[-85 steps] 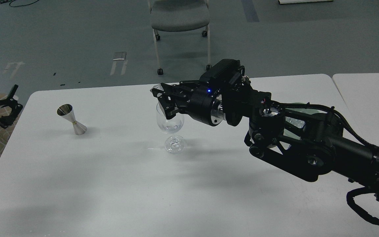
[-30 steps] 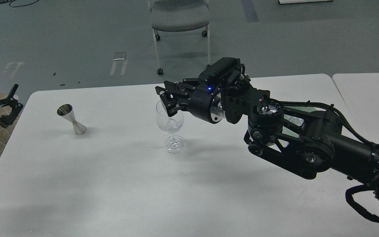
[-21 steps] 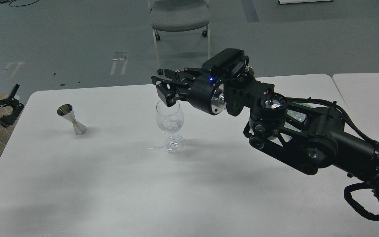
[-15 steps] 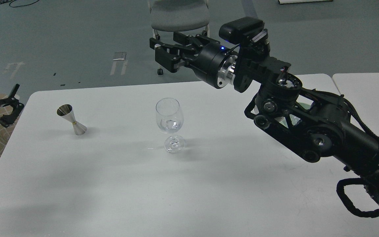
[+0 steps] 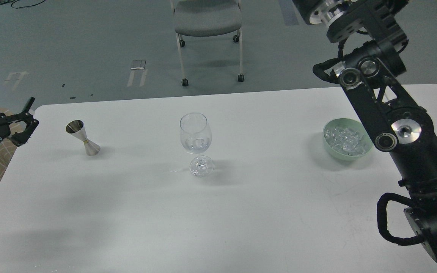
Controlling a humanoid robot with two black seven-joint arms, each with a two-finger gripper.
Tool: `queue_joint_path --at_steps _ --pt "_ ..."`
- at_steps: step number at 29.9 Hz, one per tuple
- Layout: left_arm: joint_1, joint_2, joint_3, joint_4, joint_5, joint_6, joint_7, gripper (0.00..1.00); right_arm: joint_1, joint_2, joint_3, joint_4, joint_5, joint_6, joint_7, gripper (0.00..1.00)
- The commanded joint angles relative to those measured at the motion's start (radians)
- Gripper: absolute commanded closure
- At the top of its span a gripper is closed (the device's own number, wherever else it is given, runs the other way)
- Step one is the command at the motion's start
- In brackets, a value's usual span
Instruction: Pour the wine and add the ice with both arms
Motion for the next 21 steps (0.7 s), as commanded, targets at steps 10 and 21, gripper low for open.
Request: queue_joint_path --at_steps 10,21 --pt "-0.322 0.000 0.130 0.400 0.004 -0.014 -0.083 0.02 -0.008 -0.015 0.186 -0.152 0.481 -0.002 0.010 0.00" --pt "-0.583 -0.012 0.412 0.630 0.053 -0.008 -0.276 0.02 0.067 -0.054 0.197 -0.456 0.720 -0.001 0.008 0.00"
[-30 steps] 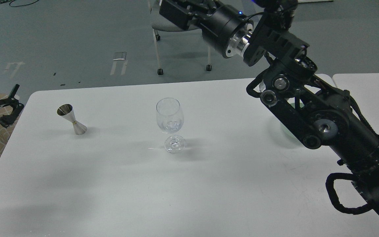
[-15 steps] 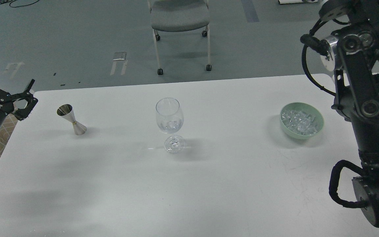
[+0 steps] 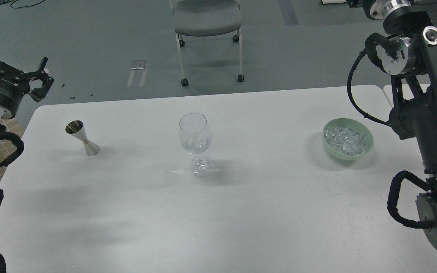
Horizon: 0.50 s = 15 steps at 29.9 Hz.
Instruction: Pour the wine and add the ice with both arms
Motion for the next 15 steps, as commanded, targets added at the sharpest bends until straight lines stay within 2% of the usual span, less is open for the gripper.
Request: queue_joint_path --at_steps 1,3,8,15 --pt "-0.109 -0.007 0.134 0.129 0.005 -0.001 -0.046 0.02 -0.002 0.001 0.003 -0.071 0.225 0.000 -0.001 0.03" --pt "-0.140 -0.022 0.174 0.165 0.004 -0.004 -0.057 0.02 -0.004 0.002 0.001 -0.079 0.314 0.000 0.001 0.06" --pt "-0.203 -0.084 0.228 0.231 -0.002 -0.011 -0.081 0.02 -0.005 0.013 -0.010 -0.093 0.525 0.017 -0.001 0.05" --pt "-0.199 -0.160 0.228 0.233 -0.009 -0.019 -0.081 0.02 -0.008 0.030 -0.011 -0.099 0.537 0.054 -0.001 0.02"
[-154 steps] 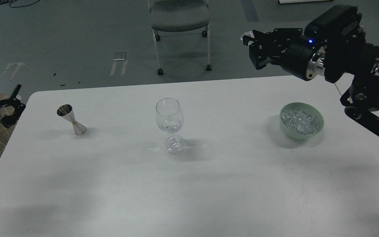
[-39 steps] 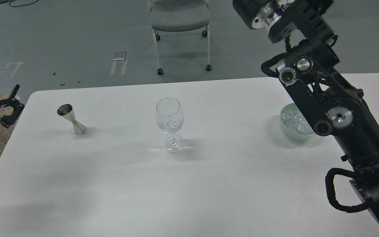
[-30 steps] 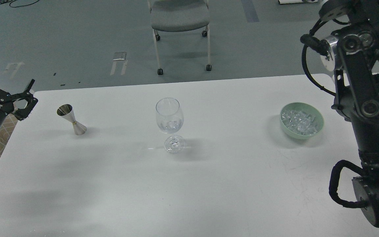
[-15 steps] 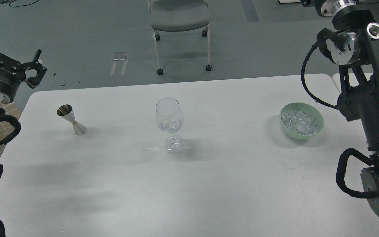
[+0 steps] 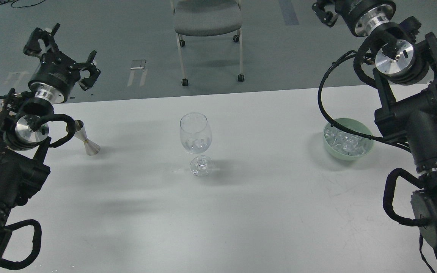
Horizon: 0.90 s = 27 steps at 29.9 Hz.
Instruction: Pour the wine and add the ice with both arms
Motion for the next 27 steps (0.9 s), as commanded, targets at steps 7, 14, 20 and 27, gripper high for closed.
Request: queue_joint_path --at_steps 7,14,20,27 --pt "0.009 -0.072 -0.016 -0.010 -0.020 -0.071 -0.003 0.02 -0.034 0.011 0.009 0.001 0.093 0.034 -0.002 0.02" --pt "0.009 -0.084 -0.019 -0.010 -0.067 -0.097 0.000 0.02 -0.057 0.011 0.000 0.000 0.096 0.050 -0.001 0.00" --pt "0.019 -0.089 -0.018 -0.012 -0.067 -0.097 0.002 0.02 -0.063 0.019 0.002 -0.002 0.096 0.096 -0.001 0.00" --pt "0.055 -0.084 -0.013 -0.012 -0.067 -0.097 0.005 0.02 -0.060 0.025 0.003 0.001 0.098 0.100 -0.001 0.00"
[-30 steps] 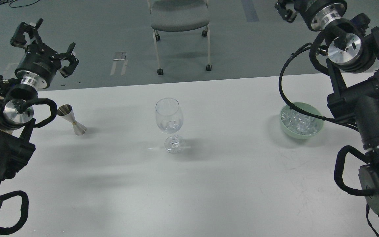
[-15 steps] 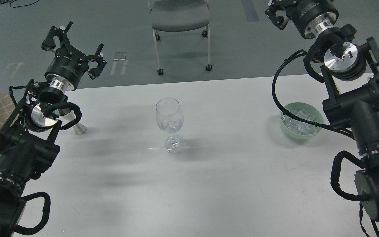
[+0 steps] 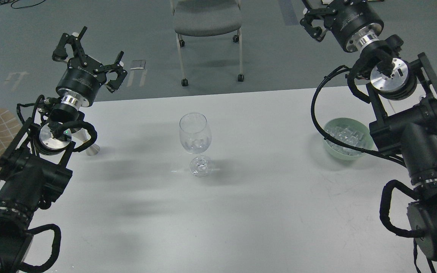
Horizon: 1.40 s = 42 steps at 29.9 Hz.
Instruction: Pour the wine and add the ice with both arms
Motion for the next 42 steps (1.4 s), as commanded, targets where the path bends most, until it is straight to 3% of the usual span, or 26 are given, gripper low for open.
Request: queue_joint_path --at_steps 1,14,23,42 --pt "0.021 -0.003 0.003 -0.001 0.000 0.000 0.002 0.02 0.002 0.004 0.002 0.003 0.002 0.003 0.000 0.00" --pt "0.018 0.003 0.004 -0.001 0.000 0.000 0.006 0.02 0.000 0.004 0.005 0.000 0.002 0.026 0.003 0.00" --pt "0.003 0.004 0.020 0.006 0.002 0.000 0.011 0.02 -0.016 0.004 0.009 0.000 0.003 0.028 0.037 0.00" --pt "-0.028 0.015 0.018 0.000 0.003 0.000 0.005 0.02 -0.044 0.004 0.014 0.000 0.038 0.066 0.037 0.00"
